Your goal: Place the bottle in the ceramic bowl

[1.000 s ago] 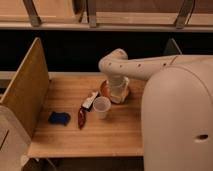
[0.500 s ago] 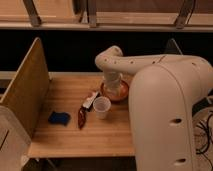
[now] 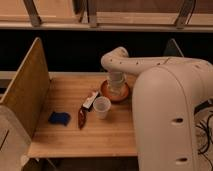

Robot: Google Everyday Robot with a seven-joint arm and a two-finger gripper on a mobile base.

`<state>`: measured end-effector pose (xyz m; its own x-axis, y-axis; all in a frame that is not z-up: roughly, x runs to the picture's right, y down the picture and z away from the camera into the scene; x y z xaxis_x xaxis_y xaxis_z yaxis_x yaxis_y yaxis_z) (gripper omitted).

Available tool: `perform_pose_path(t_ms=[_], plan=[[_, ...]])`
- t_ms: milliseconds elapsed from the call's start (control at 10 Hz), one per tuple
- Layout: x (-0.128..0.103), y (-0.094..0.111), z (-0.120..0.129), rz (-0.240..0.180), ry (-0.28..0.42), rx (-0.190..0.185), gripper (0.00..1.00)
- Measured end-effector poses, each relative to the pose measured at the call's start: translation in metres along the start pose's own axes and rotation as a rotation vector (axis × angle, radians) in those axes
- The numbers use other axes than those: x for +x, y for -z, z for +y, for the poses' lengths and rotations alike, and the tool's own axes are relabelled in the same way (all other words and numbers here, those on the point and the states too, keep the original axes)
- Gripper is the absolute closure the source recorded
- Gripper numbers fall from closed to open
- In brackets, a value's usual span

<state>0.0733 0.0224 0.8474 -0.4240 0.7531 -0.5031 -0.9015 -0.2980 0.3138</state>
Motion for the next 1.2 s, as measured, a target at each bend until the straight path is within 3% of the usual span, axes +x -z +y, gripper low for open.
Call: perform_pose_path(t_ms=[600, 700, 1200], plan=[[0.0008, -0.0001, 0.0007, 0.001, 0.003, 0.003, 0.24], [0.0011, -0.0001, 0.0012, 0.001, 0.004, 0.003, 0.2], [0.0008, -0.0001, 0.0004, 0.001, 0.003, 0.003, 0.2]])
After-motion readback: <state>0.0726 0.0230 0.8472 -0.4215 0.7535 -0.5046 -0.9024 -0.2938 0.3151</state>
